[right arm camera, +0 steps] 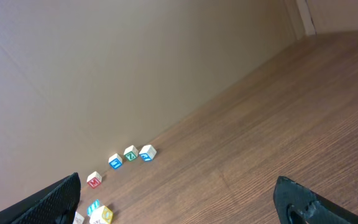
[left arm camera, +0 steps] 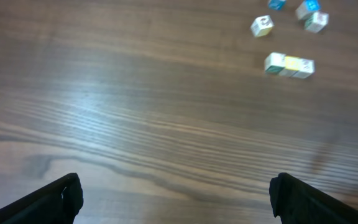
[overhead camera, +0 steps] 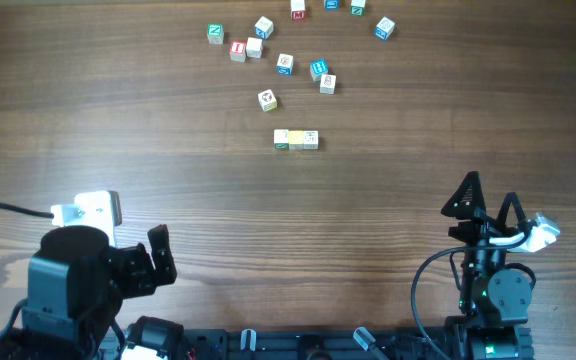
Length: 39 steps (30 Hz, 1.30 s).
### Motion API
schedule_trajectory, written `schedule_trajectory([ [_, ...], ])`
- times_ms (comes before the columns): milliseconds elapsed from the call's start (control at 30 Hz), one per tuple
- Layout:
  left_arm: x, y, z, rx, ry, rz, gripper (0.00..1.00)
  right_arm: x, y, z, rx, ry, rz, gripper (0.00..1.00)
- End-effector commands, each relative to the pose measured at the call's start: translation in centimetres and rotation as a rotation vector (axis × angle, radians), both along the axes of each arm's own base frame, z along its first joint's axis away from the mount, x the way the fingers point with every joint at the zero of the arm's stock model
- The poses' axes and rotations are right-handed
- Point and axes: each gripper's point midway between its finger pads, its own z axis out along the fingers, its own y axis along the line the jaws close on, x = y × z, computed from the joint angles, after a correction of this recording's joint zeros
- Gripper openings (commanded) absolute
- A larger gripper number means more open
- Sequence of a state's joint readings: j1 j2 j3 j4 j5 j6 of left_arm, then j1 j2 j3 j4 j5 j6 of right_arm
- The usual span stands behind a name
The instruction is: Form a horizontal line
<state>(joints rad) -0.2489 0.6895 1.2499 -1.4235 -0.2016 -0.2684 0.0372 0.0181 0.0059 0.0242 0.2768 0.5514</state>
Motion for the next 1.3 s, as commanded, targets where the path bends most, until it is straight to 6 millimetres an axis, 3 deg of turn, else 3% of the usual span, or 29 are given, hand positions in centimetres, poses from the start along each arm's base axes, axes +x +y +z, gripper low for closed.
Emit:
schedule_trajectory([
  [0, 0.2, -1.2, 1.0, -0.061, -0.055, -0.048, 1.00, -0.1, 0.1, 0.4, -0.016, -0.014, 0.010, 1.00],
  [200, 2.5, -4.3, 3.1, -0.179, -0.178, -0.155, 1.00, -0.1, 0.1, 0.4, -0.016, -0.014, 0.010, 1.00],
  [300, 3.6, -6.0, 3.2, -0.242, -0.207, -0.220, 1.00, -0.1, 0.1, 0.4, -0.017, -0.014, 0.010, 1.00],
  [467, 3.5, -7.4, 1.9, -0.291, -0.193, -0.277, 1.00, -0.1, 0.1, 0.4, -0.016, -0.014, 0.010, 1.00],
  [833, 1.9, -7.3, -2.0, -0.321, -0.286, -0.305, 1.00, -0.1, 0.1, 0.4, -0.016, -0.014, 0.010, 1.00],
  [1100, 1.8, -9.6, -4.9, -0.409, -0.399, -0.429, 1.00, -0.1, 0.1, 0.4, -0.016, -0.014, 0.010, 1.00],
  [1267, 2.7, -11.6, -5.6, -0.473, -0.455, -0.534, 1.00, -0.1, 0.1, 0.4, -0.016, -0.014, 0.010, 1.00],
])
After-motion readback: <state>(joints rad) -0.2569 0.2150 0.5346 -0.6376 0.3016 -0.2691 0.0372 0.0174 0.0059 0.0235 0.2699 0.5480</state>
